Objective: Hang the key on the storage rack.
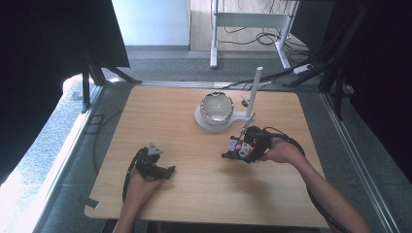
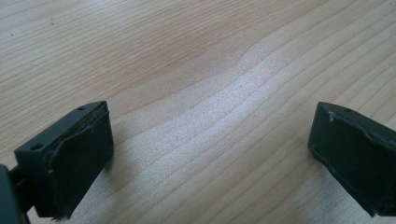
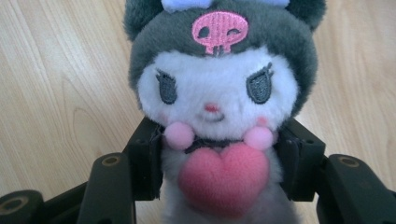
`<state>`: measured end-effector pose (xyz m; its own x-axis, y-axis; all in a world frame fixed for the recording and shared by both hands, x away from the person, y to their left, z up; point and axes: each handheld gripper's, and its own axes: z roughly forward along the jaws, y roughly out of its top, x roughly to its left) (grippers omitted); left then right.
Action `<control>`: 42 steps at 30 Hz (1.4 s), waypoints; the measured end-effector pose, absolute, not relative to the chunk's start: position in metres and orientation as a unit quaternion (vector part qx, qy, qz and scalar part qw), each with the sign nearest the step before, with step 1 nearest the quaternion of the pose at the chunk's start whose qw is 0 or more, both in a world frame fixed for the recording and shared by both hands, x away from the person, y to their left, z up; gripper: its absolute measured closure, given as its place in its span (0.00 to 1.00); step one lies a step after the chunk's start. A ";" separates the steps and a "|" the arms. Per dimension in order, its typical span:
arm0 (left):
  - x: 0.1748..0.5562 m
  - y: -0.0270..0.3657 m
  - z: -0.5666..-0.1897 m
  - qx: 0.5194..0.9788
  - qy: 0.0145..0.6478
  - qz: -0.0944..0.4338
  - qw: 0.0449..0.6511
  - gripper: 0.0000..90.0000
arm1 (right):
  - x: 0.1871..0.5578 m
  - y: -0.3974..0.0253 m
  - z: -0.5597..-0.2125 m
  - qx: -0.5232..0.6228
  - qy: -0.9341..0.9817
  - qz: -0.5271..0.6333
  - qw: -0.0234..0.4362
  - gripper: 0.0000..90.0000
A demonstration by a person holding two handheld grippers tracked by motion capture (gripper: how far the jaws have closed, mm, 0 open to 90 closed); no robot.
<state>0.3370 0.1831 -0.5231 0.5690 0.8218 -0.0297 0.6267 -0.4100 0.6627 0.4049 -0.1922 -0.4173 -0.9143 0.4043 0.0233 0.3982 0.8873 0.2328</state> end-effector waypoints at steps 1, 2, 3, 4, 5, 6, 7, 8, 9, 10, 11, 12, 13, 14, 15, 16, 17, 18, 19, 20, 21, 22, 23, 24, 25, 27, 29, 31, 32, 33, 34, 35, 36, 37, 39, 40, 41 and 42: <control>0.337 0.183 -0.523 0.826 0.439 0.152 0.320 0.00 | 0.407 -0.197 -0.415 0.206 0.971 0.121 0.017 0.48; 0.337 0.183 -0.523 0.826 0.439 0.152 0.320 0.00 | 0.408 -0.198 -0.413 0.211 0.970 0.122 0.017 0.47; 0.337 0.183 -0.523 0.826 0.439 0.152 0.320 0.00 | 0.409 -0.200 -0.412 0.215 0.969 0.122 0.019 0.48; 0.337 0.183 -0.523 0.826 0.439 0.152 0.320 0.00 | 0.410 -0.202 -0.410 0.219 0.968 0.123 0.021 0.48; 0.337 0.183 -0.523 0.826 0.439 0.152 0.320 0.00 | 0.411 -0.205 -0.408 0.220 0.967 0.124 0.023 0.48; 0.337 0.183 -0.523 0.825 0.440 0.152 0.322 0.00 | 0.412 -0.207 -0.406 0.226 0.966 0.124 0.025 0.48; 0.337 0.183 -0.523 0.824 0.440 0.152 0.322 0.00 | 0.414 -0.210 -0.404 0.226 0.966 0.125 0.026 0.48; 0.337 0.183 -0.523 0.824 0.440 0.152 0.322 0.00 | 0.415 -0.213 -0.402 0.233 0.964 0.125 0.028 0.48; 0.337 0.183 -0.523 0.824 0.440 0.153 0.322 0.00 | 0.415 -0.213 -0.402 0.233 0.964 0.125 0.028 0.48; 0.337 0.183 -0.523 0.824 0.441 0.153 0.322 0.00 | 0.416 -0.215 -0.399 0.236 0.963 0.127 0.029 0.48; 0.337 0.183 -0.523 0.824 0.440 0.153 0.322 0.00 | 0.417 -0.218 -0.397 0.240 0.962 0.127 0.029 0.48; 0.337 0.183 -0.523 0.824 0.441 0.153 0.322 0.00 | 0.419 -0.220 -0.395 0.243 0.961 0.129 0.032 0.48; 0.337 0.183 -0.523 0.824 0.441 0.153 0.322 0.00 | 0.420 -0.223 -0.392 0.247 0.960 0.130 0.033 0.48; 0.337 0.183 -0.523 0.824 0.441 0.153 0.322 0.00 | 0.421 -0.225 -0.390 0.250 0.959 0.131 0.035 0.48; 0.337 0.183 -0.523 0.824 0.441 0.153 0.322 0.00 | 0.423 -0.228 -0.388 0.251 0.958 0.133 0.037 0.48; 0.337 0.183 -0.523 0.824 0.441 0.153 0.322 0.00 | 0.424 -0.230 -0.385 0.257 0.956 0.133 0.038 0.48; 0.337 0.183 -0.523 0.824 0.440 0.153 0.322 0.00 | 0.425 -0.233 -0.383 0.259 0.956 0.135 0.039 0.48; 0.337 0.183 -0.523 0.824 0.440 0.153 0.322 0.00 | 0.426 -0.235 -0.381 0.261 0.955 0.136 0.040 0.48; 0.337 0.183 -0.523 0.824 0.441 0.153 0.322 0.00 | 0.427 -0.236 -0.380 0.262 0.954 0.136 0.041 0.48; 0.337 0.183 -0.523 0.824 0.441 0.153 0.322 0.00 | 0.428 -0.239 -0.378 0.264 0.954 0.135 0.042 0.48; 0.337 0.183 -0.523 0.824 0.440 0.153 0.322 0.00 | 0.429 -0.240 -0.377 0.265 0.954 0.136 0.044 0.48; 0.337 0.183 -0.523 0.824 0.441 0.153 0.322 0.00 | 0.430 -0.242 -0.375 0.267 0.953 0.136 0.044 0.48; 0.337 0.183 -0.523 0.824 0.441 0.153 0.322 0.00 | 0.433 -0.246 -0.372 0.271 0.952 0.135 0.047 0.48; 0.337 0.183 -0.523 0.824 0.440 0.153 0.322 0.00 | 0.435 -0.248 -0.370 0.273 0.951 0.137 0.049 0.48; 0.337 0.183 -0.523 0.824 0.441 0.153 0.322 0.00 | 0.435 -0.248 -0.370 0.273 0.951 0.137 0.049 0.48; 0.337 0.183 -0.523 0.824 0.440 0.153 0.322 0.00 | 0.438 -0.253 -0.365 0.280 0.948 0.141 0.053 0.48; 0.337 0.183 -0.523 0.824 0.440 0.153 0.322 0.00 | 0.440 -0.256 -0.360 0.286 0.946 0.144 0.057 0.48; 0.337 0.183 -0.523 0.824 0.440 0.153 0.322 0.00 | 0.443 -0.260 -0.355 0.291 0.944 0.145 0.060 0.48; 0.337 0.183 -0.523 0.824 0.440 0.153 0.322 0.00 | 0.444 -0.262 -0.353 0.294 0.943 0.145 0.059 0.48; 0.337 0.183 -0.523 0.824 0.440 0.153 0.322 0.00 | 0.445 -0.263 -0.351 0.296 0.942 0.146 0.062 0.48; 0.337 0.183 -0.523 0.824 0.440 0.153 0.322 0.00 | 0.447 -0.265 -0.349 0.299 0.941 0.147 0.064 0.48; 0.337 0.183 -0.523 0.824 0.440 0.153 0.322 0.00 | 0.448 -0.267 -0.347 0.302 0.940 0.147 0.066 0.48; 0.337 0.183 -0.523 0.824 0.440 0.153 0.322 0.00 | 0.449 -0.268 -0.345 0.304 0.939 0.148 0.069 0.48; 0.337 0.183 -0.523 0.824 0.440 0.153 0.322 0.00 | 0.450 -0.270 -0.343 0.307 0.938 0.148 0.068 0.48; 0.337 0.183 -0.523 0.824 0.440 0.153 0.322 0.00 | 0.453 -0.273 -0.339 0.311 0.936 0.148 0.072 0.48; 0.337 0.183 -0.523 0.824 0.440 0.153 0.322 0.00 | 0.454 -0.274 -0.337 0.314 0.935 0.149 0.073 0.48; 0.337 0.183 -0.523 0.824 0.441 0.153 0.322 0.00 | 0.455 -0.276 -0.335 0.317 0.934 0.149 0.075 0.48; 0.337 0.183 -0.523 0.824 0.441 0.153 0.322 0.00 | 0.457 -0.277 -0.333 0.318 0.933 0.150 0.077 0.48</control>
